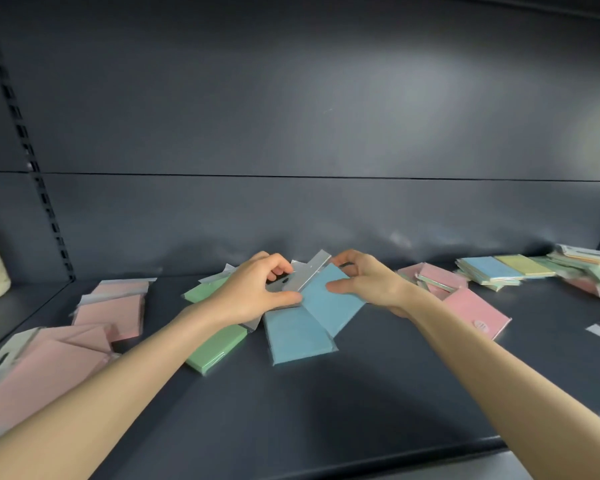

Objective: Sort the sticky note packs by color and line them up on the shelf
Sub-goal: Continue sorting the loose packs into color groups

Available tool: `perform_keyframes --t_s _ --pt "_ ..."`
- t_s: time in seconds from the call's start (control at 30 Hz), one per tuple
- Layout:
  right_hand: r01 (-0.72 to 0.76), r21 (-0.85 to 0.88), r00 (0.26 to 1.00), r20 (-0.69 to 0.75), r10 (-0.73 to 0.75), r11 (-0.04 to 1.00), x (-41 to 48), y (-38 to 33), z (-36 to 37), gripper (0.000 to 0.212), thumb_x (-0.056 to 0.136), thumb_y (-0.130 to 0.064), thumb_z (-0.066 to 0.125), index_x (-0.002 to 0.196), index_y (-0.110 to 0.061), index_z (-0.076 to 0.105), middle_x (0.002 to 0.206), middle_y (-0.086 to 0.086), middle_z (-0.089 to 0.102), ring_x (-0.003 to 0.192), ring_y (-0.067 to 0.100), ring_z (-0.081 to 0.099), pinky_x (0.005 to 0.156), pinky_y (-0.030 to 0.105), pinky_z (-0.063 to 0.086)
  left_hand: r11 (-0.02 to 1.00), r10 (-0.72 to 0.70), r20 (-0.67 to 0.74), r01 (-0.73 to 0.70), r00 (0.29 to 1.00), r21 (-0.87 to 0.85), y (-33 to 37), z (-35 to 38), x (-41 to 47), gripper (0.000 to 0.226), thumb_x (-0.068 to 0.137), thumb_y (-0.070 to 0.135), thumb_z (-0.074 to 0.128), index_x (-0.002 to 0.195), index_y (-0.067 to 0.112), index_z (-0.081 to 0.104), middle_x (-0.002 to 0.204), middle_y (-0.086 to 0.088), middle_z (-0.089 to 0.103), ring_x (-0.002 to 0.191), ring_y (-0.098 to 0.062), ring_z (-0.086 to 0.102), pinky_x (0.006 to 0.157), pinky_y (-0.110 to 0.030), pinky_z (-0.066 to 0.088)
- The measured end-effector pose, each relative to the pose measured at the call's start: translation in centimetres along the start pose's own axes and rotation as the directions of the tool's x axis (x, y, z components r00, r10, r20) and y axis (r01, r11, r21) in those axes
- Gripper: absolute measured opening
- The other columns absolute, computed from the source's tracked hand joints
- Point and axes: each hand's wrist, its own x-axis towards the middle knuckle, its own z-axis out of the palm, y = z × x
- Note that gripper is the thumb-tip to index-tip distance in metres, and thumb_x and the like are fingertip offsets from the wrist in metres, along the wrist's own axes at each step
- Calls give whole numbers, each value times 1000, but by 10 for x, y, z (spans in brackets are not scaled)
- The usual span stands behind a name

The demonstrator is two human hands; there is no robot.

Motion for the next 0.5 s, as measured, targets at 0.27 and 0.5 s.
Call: perform_keyframes --t_s 0.27,0.5 --pt "-4 -312 995 96 36 950 -7 -7 13 47 82 -21 71 125 -12 55 104 -3 52 84 3 52 66 10 39 990 -78 235 48 969 130 12 0 -20 65 76 44 73 132 28 43 125 11 42 111 -10 48 92 -27 42" --pt "69 -453 997 51 -51 889 -15 2 9 40 80 -27 71 117 -17 60 115 -2 57 95 10 55 75 17 40 987 -79 260 40 962 153 27 7 -29 49 83 36 68 127 23 48 119 4 46 103 -17 56 90 -30 46"
